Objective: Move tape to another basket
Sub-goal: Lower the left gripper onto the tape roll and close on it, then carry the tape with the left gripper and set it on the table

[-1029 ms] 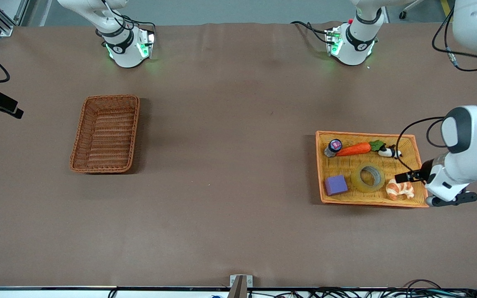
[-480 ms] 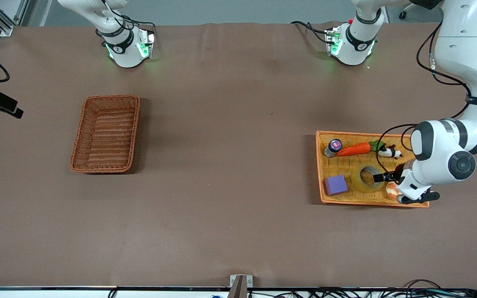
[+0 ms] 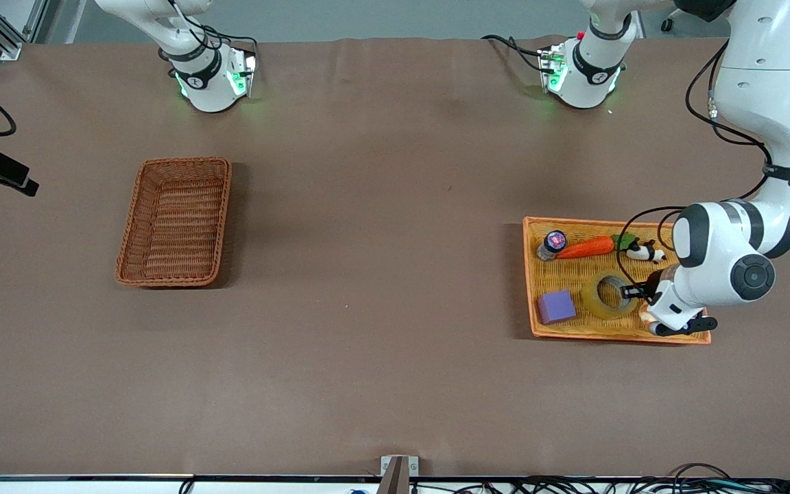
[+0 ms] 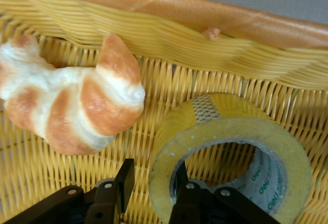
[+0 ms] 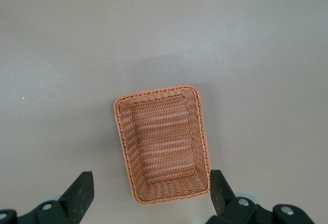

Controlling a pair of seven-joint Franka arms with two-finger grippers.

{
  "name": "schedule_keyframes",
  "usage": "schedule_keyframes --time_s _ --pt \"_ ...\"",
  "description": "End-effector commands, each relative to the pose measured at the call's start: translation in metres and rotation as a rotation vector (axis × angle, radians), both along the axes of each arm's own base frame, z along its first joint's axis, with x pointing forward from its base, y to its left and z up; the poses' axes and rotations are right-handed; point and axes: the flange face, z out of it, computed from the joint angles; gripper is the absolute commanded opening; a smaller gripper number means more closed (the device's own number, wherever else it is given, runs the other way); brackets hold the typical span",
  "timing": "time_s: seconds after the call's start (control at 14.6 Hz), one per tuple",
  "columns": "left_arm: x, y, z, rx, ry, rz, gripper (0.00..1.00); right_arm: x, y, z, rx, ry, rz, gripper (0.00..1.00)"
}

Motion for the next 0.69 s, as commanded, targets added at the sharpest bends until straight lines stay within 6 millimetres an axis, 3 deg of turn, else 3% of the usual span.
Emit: schedule_keyframes --time_s 0.0,0.07,0.34,0.48,0.62 --pt "0.001 -0.006 0.007 -0.010 -0.014 -0.007 0.02 -0.006 -0.003 0.002 0.024 -0.002 0.005 1.00" --pt "0.002 -0.005 0.015 -0.011 -0.019 -0.010 0.00 -0.006 -0.003 0.002 0.024 -0.002 0.005 1.00" --pt "0.013 -0.036 0.123 -0.024 -0.062 -0.049 0.00 -0.006 -0.003 0.002 0.024 -0.003 0.005 1.00" --pt "0.020 -0.081 0.175 -0.052 -0.051 -0.096 0.00 -0.006 -0.003 0.002 0.024 -0.002 0.005 1.00" --pt "0.016 -0.142 0.202 -0.064 -0.054 -0.105 0.00 -0.006 -0.003 0.002 0.024 -0.003 0.005 1.00"
